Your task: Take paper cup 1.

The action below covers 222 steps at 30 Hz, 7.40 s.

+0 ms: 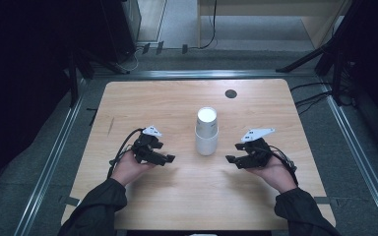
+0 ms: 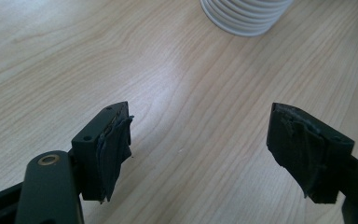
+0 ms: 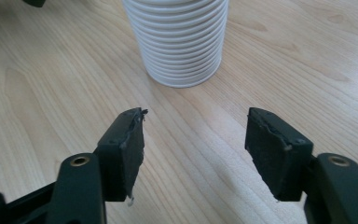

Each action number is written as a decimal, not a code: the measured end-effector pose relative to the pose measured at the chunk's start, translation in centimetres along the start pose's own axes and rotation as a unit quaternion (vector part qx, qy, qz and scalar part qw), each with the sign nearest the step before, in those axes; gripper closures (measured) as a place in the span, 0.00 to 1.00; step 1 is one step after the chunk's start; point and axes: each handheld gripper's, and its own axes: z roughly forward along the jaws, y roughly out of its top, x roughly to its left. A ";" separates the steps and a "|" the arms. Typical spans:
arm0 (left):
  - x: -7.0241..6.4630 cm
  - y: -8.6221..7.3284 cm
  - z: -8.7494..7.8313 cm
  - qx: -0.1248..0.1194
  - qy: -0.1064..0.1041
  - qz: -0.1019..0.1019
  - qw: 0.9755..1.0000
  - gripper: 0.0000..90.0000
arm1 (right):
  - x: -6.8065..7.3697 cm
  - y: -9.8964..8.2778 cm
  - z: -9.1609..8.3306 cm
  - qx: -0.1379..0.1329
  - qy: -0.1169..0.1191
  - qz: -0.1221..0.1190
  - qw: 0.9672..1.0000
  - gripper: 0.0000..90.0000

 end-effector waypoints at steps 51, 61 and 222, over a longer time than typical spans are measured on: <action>-0.8 0.3 -1.5 -0.027 -0.025 0.020 0.999 0.23 | -2.2 8.9 -3.2 0.056 0.070 -0.106 0.990 0.35; 0.6 1.0 -0.9 -0.039 -0.037 0.011 0.999 0.24 | -2.3 12.1 -3.1 0.061 0.093 -0.139 0.984 0.33; -4.5 2.1 0.2 -0.081 -0.181 0.148 0.969 0.18 | 4.6 7.6 1.7 -0.050 0.237 -0.105 0.965 0.40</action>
